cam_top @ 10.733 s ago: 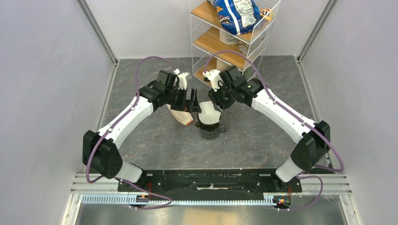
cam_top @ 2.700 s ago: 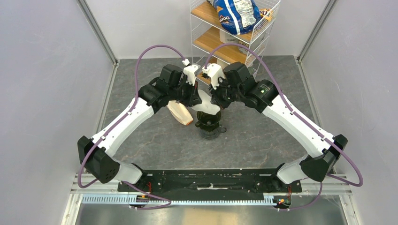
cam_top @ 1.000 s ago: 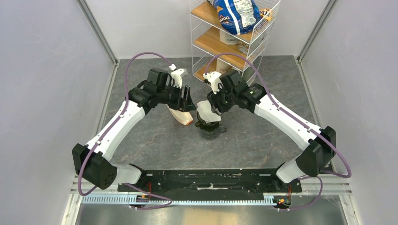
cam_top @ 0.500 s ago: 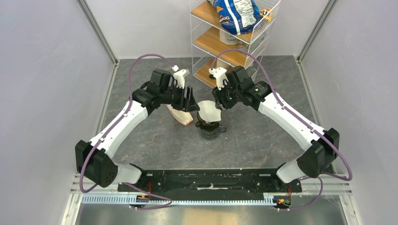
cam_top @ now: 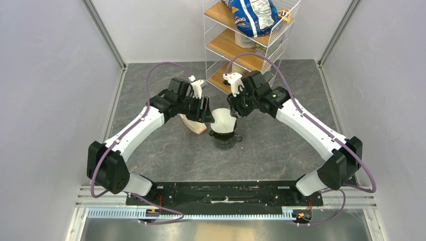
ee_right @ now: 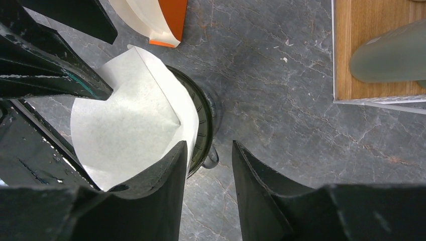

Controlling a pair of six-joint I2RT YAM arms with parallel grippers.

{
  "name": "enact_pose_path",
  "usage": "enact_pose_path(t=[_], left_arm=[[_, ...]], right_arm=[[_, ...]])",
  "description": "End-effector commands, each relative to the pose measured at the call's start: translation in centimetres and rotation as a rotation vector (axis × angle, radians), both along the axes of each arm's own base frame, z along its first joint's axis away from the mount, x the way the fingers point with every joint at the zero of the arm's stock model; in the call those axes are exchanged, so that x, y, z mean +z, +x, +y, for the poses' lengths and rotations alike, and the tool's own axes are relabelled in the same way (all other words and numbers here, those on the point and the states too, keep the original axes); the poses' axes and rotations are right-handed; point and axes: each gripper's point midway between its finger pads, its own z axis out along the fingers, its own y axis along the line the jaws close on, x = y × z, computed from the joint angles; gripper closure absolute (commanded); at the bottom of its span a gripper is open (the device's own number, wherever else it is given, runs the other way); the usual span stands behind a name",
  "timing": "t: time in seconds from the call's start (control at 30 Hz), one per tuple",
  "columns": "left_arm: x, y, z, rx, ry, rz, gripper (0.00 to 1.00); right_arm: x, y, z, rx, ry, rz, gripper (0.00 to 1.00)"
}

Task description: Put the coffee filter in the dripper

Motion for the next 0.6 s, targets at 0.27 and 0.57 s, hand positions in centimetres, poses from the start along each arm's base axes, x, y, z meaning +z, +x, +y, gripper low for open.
enact_pose_path(t=[0.27,0.57], left_arm=[[-0.7,0.7,0.0,0.008,0.025,-0.008,0.36],[-1.1,0.6,0.3,0.004,0.043,-0.005,0.36]], right_arm=[[-1.6,0.5,-0.4,0.015,-0.025,-0.003,0.57],[-2.6,0.5,-0.6,0.027,-0.043,-0.007,0.58]])
